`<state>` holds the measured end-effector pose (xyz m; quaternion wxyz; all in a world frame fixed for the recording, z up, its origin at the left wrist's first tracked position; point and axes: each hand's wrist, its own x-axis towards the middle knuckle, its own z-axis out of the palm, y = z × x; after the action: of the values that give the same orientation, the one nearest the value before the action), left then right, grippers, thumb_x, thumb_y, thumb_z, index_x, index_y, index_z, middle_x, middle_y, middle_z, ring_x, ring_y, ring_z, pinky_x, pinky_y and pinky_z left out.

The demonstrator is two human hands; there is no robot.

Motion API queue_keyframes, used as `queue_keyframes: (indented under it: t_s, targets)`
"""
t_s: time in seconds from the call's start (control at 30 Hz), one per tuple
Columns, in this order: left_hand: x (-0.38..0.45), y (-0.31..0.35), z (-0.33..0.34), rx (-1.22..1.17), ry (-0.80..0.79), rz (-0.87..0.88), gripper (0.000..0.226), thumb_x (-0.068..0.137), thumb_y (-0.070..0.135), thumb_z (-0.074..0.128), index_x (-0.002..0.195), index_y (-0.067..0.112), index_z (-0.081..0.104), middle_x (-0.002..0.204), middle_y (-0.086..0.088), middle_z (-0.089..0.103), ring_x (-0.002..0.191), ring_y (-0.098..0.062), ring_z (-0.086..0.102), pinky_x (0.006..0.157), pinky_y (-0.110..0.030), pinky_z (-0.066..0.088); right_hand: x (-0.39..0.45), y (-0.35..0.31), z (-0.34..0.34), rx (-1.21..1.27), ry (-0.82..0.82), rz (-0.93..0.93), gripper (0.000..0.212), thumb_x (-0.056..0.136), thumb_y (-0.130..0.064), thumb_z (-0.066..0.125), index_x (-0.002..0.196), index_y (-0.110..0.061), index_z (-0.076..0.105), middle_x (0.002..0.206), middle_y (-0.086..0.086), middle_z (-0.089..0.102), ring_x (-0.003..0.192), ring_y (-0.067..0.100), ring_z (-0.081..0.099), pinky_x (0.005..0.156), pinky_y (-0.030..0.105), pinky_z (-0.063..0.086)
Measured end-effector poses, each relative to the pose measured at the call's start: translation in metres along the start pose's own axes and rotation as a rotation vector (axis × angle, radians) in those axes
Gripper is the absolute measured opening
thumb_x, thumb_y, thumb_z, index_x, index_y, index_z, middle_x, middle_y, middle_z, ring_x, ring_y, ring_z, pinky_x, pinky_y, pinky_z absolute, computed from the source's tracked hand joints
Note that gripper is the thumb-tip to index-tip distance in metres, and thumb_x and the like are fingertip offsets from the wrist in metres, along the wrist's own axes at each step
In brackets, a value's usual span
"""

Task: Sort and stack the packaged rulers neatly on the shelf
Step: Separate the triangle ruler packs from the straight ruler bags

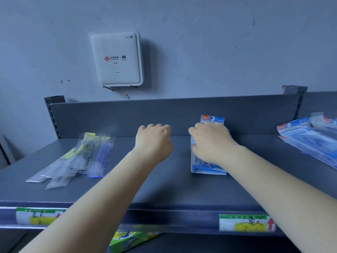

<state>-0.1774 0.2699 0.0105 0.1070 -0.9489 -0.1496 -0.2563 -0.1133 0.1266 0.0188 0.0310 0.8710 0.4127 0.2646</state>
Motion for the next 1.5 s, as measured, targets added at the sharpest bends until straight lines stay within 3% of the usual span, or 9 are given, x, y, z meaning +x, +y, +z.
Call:
queue_keyframes:
  t_s: [0.1, 0.3, 0.53, 0.9, 1.13, 1.37, 1.5]
  targets:
    - [0.007, 0.048, -0.004, -0.028, 0.001, 0.035, 0.026, 0.089, 0.027, 0.047, 0.111, 0.015, 0.052, 0.107, 0.001, 0.059, 0.094, -0.022, 0.049, 0.076, -0.028, 0.028, -0.024, 0.042, 0.001, 0.007, -0.024, 0.033, 0.012, 0.091, -0.026, 0.046, 0.100, -0.018, 0.049, 0.109, 0.001, 0.054, 0.100, 0.024, 0.050, 0.070, 0.031, 0.028]
    - [0.020, 0.127, -0.015, -0.102, 0.018, 0.059, 0.030, 0.090, 0.032, 0.047, 0.116, 0.018, 0.052, 0.113, 0.003, 0.058, 0.106, -0.022, 0.051, 0.086, -0.030, 0.033, -0.068, 0.126, 0.005, 0.032, -0.004, 0.082, 0.033, 0.091, -0.033, 0.045, 0.121, -0.019, 0.049, 0.119, 0.001, 0.048, 0.108, 0.023, 0.048, 0.079, 0.032, 0.033]
    - [0.022, 0.195, -0.017, -0.072, -0.044, 0.039, 0.029, 0.089, 0.029, 0.048, 0.116, 0.017, 0.052, 0.116, 0.001, 0.058, 0.109, -0.023, 0.051, 0.087, -0.032, 0.033, -0.108, 0.190, 0.009, 0.075, -0.022, 0.114, 0.034, 0.092, -0.037, 0.045, 0.122, -0.019, 0.050, 0.121, -0.001, 0.049, 0.112, 0.023, 0.047, 0.091, 0.035, 0.037]
    - [0.029, 0.303, -0.014, -0.114, -0.093, 0.097, 0.031, 0.089, 0.033, 0.050, 0.114, 0.016, 0.052, 0.114, 0.001, 0.058, 0.109, -0.023, 0.052, 0.087, -0.031, 0.034, -0.166, 0.276, 0.018, 0.056, -0.047, 0.178, 0.034, 0.092, -0.040, 0.045, 0.118, -0.019, 0.050, 0.120, 0.000, 0.050, 0.117, 0.023, 0.046, 0.092, 0.035, 0.035]
    - [0.051, 0.355, -0.004, -0.261, -0.270, 0.108, 0.032, 0.090, 0.040, 0.048, 0.114, 0.020, 0.051, 0.115, 0.004, 0.059, 0.105, -0.021, 0.055, 0.080, -0.028, 0.036, -0.182, 0.340, 0.033, 0.276, -0.064, 0.367, 0.026, 0.090, -0.030, 0.051, 0.109, -0.013, 0.055, 0.117, 0.004, 0.053, 0.110, 0.024, 0.049, 0.087, 0.034, 0.044]
    - [0.087, 0.390, 0.015, -0.301, -0.407, 0.058, 0.043, 0.090, 0.047, 0.046, 0.118, 0.015, 0.053, 0.117, -0.002, 0.060, 0.107, -0.024, 0.055, 0.081, -0.030, 0.040, -0.173, 0.390, 0.050, 0.347, -0.176, 0.502, 0.027, 0.095, -0.013, 0.041, 0.110, -0.014, 0.064, 0.118, 0.006, 0.061, 0.108, 0.025, 0.055, 0.091, 0.033, 0.045]
    - [0.097, 0.396, 0.032, -0.316, -0.453, -0.006, 0.056, 0.087, 0.062, 0.042, 0.121, 0.018, 0.049, 0.124, -0.001, 0.057, 0.118, -0.024, 0.047, 0.086, -0.032, 0.035, -0.164, 0.395, 0.054, 0.425, -0.190, 0.546, 0.023, 0.092, -0.025, 0.055, 0.110, -0.014, 0.064, 0.109, 0.004, 0.062, 0.101, 0.021, 0.057, 0.087, 0.029, 0.044]
